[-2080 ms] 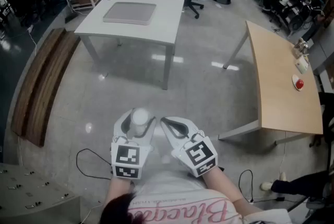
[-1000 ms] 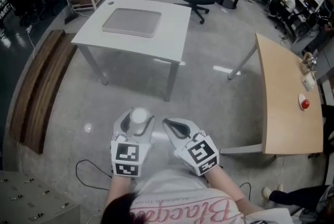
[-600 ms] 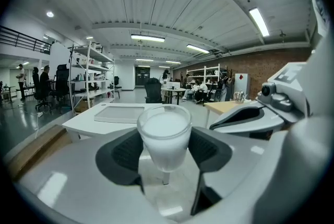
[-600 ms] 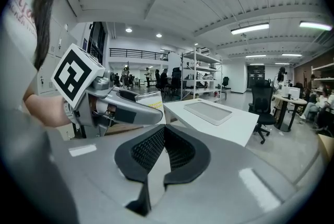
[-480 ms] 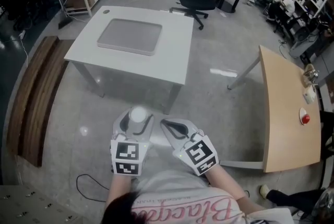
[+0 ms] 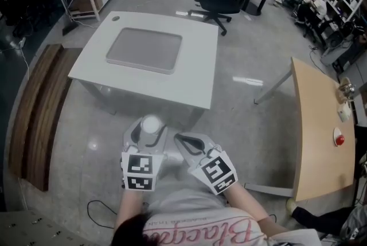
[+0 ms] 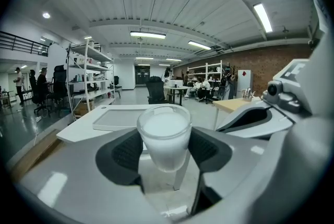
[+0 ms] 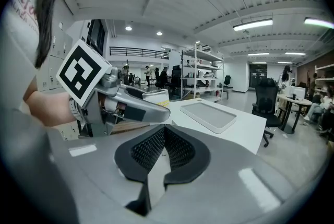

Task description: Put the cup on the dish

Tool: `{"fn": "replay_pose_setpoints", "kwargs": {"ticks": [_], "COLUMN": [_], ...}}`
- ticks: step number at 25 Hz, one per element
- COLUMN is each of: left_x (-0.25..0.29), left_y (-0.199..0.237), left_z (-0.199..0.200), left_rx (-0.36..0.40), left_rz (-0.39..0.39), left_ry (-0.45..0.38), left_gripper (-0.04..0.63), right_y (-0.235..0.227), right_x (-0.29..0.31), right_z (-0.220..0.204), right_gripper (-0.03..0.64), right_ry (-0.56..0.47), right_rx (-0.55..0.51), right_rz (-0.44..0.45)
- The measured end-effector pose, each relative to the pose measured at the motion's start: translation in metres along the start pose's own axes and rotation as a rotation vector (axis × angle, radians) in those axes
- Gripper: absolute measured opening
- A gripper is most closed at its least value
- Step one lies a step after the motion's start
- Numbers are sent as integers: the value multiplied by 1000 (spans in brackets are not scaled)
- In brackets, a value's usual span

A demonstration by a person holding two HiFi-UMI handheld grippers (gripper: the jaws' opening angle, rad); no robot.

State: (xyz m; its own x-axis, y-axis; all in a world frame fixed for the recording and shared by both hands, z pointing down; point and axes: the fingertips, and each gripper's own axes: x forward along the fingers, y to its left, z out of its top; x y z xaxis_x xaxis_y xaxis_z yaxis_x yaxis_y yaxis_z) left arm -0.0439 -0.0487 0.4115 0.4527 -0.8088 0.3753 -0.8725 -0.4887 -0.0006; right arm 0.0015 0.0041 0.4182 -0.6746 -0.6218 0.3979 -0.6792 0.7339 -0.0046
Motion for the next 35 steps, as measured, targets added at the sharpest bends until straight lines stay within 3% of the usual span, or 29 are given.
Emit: {"fn": "replay_pose_setpoints", "kwargs": {"ticks": [6,22,29,35], "left_x": [26,134,181,227], "left_y": [19,106,139,159], "left_z": [7,28,41,38], "left_rx": [-16,-43,-16,42], "left_rz": [9,77,101,109], "left_ry": [8,62,54,44], "left_gripper": [264,264,264,265], "right_y": [-24,-103,-138,-162], "right_x": [23,120,160,190], "right_z": [6,49,62,57], "right_gripper": [2,2,2,2], "right_ry": [4,36,56,86], "right_rx": [69,67,80,153], "right_rz": [28,104,131,159]}}
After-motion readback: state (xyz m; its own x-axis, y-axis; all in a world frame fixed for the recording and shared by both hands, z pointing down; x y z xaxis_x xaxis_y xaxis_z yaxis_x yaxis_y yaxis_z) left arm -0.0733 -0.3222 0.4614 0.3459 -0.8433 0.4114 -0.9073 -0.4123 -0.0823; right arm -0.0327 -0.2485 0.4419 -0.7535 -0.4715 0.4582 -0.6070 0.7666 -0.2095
